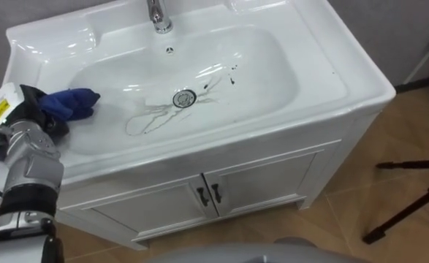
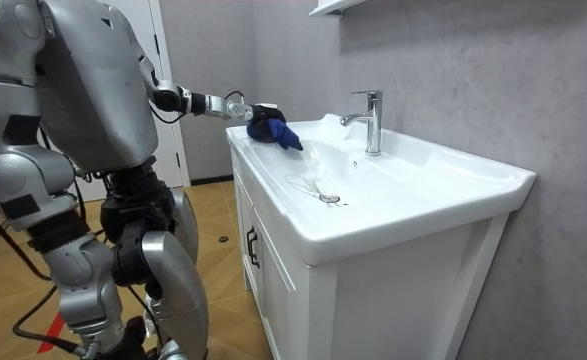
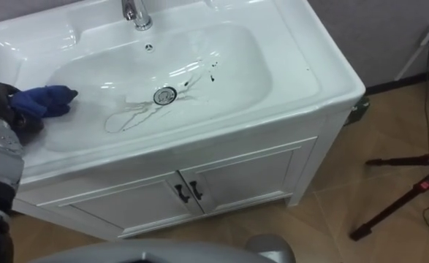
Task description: Wipe basin
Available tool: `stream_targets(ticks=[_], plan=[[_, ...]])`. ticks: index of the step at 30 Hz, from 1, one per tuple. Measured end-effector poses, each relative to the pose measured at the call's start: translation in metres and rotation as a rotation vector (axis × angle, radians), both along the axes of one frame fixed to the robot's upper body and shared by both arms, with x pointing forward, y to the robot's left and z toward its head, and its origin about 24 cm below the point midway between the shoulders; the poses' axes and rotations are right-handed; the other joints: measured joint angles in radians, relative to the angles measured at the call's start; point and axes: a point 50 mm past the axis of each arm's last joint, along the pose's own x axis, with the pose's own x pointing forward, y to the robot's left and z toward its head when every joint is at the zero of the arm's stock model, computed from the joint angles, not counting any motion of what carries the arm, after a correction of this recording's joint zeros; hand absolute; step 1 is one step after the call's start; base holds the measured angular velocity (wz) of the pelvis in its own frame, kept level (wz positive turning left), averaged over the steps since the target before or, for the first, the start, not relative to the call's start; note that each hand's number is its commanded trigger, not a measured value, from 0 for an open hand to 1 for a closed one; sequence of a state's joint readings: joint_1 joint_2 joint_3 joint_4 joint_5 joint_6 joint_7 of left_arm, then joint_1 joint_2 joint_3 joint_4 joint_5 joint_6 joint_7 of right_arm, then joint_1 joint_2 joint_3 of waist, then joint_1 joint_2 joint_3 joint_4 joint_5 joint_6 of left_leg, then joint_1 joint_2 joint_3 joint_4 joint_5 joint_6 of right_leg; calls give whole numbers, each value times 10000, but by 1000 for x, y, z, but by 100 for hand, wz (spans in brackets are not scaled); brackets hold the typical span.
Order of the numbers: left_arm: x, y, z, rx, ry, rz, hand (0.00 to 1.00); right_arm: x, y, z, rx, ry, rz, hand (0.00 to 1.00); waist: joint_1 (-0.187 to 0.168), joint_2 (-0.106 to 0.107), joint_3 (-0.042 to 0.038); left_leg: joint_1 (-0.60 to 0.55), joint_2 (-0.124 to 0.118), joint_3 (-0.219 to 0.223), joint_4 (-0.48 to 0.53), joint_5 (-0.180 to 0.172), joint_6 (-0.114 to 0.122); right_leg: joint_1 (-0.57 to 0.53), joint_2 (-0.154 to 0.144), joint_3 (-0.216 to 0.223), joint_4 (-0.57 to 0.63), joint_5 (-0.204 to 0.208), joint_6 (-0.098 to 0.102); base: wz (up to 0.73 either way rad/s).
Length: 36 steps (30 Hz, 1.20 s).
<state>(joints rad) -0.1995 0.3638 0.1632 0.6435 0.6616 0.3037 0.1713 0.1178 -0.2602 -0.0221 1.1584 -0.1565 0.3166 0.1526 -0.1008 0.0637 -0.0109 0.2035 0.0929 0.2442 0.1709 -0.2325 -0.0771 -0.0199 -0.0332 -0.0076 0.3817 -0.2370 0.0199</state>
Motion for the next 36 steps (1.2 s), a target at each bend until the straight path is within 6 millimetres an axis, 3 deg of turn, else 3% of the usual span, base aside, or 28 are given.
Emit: stream_targets(ticks=[9, 14, 17, 19, 22, 28, 36], plan=[[6, -7, 14, 412, -1047, -106, 100, 3, 1, 0, -16, -369, 167, 0, -5, -97, 67, -378, 35, -238, 140, -4, -2, -175, -13, -173, -44, 23, -24, 6], [15, -25, 27, 320, -1970, -662, 100, 8, 1, 0, -11, -818, 381, 0, 161, -182, 109, -521, 52, -310, 371, -6, -2, -194, -28, -213, -132, 48, -37, 2], [22, -39, 42, 535, -2894, -1185, 100, 8, 1, -1, -33, -988, 450, 0, 70, -118, 113, -558, 52, -415, 401, -5, -2, -134, -53, -303, -145, 55, -37, 7], [24, -44, 48, 755, -3586, -1415, 100, 10, 1, -1, -7, -1078, 489, 0, -11, -9, 159, -510, 44, -420, 394, -5, 0, -119, -65, -304, -66, 51, -34, -2], [26, -48, 52, 897, -3939, -1566, 100, 11, 2, 0, 24, -1200, 528, 0, -97, 69, 139, -518, 24, -418, 386, -4, 0, -163, -82, -304, -38, 30, -32, -1], [32, -68, 62, 964, -4687, -2578, 100, 12, 4, -1, 278, -1288, 654, 0, -133, -65, 242, -525, -10, -414, 270, -4, 1, -246, -96, -303, -50, 22, -15, 0], [26, -70, 49, 1039, -4265, -2703, 100, 6, 5, -2, 491, -949, 731, 0, -129, -190, 178, -519, -20, -300, 271, -2, 3, -362, -66, -166, 36, 33, -13, -5]])
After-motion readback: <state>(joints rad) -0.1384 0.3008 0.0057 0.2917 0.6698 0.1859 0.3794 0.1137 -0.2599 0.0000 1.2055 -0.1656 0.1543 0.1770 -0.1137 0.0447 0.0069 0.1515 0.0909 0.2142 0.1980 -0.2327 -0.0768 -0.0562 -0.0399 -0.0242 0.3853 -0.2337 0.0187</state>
